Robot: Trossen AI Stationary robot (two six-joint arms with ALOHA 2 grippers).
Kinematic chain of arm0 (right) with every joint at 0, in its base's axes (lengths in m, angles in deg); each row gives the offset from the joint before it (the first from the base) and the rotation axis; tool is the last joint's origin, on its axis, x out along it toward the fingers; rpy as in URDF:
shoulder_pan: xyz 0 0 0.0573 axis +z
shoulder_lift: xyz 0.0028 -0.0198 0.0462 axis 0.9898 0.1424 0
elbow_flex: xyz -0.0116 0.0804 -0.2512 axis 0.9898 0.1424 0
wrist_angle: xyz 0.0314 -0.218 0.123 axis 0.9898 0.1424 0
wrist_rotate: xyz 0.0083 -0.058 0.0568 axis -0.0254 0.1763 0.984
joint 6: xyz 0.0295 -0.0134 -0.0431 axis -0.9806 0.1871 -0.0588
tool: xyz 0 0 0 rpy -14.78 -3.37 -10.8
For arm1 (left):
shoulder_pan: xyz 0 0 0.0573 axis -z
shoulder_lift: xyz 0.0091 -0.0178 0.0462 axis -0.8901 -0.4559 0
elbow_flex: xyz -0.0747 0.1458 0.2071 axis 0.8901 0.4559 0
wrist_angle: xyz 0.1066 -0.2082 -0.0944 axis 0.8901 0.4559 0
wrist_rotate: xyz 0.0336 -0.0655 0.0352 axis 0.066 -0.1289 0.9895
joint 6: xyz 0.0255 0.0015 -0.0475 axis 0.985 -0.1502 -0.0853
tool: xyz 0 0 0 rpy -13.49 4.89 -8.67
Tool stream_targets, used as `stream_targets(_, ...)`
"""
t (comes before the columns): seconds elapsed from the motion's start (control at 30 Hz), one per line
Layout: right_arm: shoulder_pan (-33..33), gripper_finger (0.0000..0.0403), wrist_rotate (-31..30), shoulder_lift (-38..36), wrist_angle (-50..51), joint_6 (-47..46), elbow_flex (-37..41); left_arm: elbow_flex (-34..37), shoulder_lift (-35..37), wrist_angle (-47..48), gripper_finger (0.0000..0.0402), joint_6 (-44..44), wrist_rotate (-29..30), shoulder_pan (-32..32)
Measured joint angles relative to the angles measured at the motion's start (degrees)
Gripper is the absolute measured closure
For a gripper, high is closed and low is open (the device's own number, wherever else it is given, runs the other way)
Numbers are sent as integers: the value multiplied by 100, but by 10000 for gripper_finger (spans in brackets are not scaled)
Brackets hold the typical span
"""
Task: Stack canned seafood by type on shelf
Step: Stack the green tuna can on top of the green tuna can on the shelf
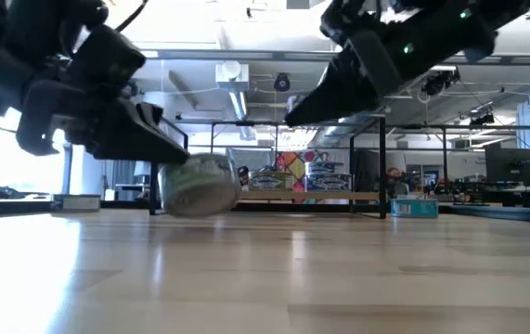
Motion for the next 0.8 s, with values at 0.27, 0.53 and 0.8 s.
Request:
stream_targets(0.27, -188, 165, 690, 978, -668, 2497, -356, 762, 9, -1491, 401, -190, -318, -241)
stream_targets(0.53, -349, 164, 584, 2090, -417, 3327, -1669, 813, 9, -1488, 401, -243, -553, -284)
stream_targets(0.8, -343, 164, 684, 2532, 1165, 3675, -2660, 808, 11, -1520, 401, -195, -553, -284)
